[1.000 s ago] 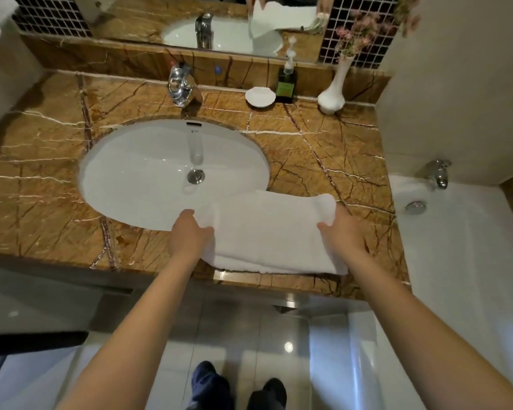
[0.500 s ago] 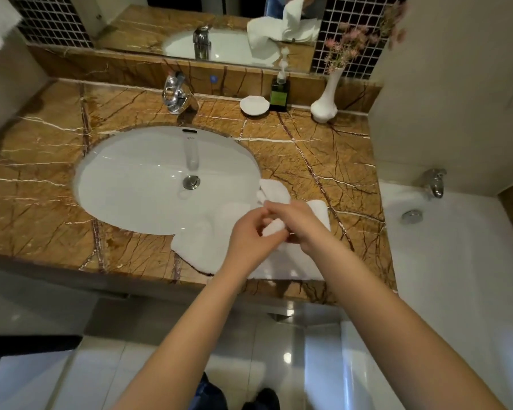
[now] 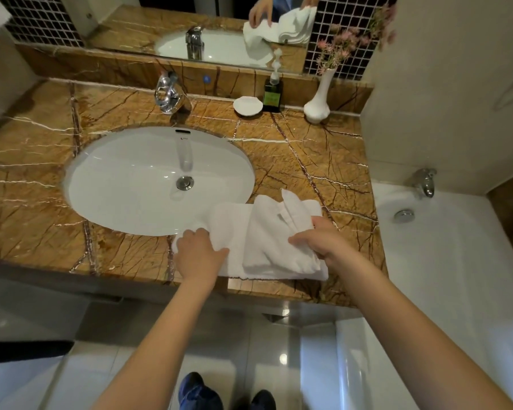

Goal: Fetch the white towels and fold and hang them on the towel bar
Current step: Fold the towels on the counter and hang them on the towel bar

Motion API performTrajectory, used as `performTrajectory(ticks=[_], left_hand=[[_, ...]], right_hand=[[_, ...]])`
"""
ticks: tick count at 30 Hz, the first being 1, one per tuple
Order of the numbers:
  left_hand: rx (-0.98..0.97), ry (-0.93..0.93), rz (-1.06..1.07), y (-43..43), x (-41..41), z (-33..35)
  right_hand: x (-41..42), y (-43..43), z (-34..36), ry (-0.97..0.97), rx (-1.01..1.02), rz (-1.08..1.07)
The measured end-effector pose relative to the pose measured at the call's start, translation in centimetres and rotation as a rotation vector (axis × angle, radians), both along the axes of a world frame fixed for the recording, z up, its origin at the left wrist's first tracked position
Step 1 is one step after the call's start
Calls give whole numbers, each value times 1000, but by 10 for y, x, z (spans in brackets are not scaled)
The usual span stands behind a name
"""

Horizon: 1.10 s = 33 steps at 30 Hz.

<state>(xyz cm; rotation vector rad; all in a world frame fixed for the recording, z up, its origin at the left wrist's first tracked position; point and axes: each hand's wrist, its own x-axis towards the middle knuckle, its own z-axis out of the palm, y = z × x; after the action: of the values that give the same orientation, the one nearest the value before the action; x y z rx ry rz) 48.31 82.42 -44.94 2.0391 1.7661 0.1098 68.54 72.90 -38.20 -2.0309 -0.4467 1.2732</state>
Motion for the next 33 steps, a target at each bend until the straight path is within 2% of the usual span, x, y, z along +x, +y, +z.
performTrajectory(ticks=[3,7,11,17,22,29,33], left_hand=[[-14,-120,-4,1,2,-1],[33,-170,11,14,-23,3],[115,-48,63,45,-83,12],[136,81,198,89,-155,16],[132,97,247,95,-166,11],[100,126,300,105,-162,13],[174,248,266,105,-162,17]], right_hand=[[-8,3,1,-15,26,1],[-17,12,2,-84,77,6],[-28,23,-3,-191,73,82],[-33,24,-30,-316,-103,131],[-39,23,-45,-402,-183,161],[-23,19,-48,-511,-155,103],[4,-5,-46,-605,-209,60]])
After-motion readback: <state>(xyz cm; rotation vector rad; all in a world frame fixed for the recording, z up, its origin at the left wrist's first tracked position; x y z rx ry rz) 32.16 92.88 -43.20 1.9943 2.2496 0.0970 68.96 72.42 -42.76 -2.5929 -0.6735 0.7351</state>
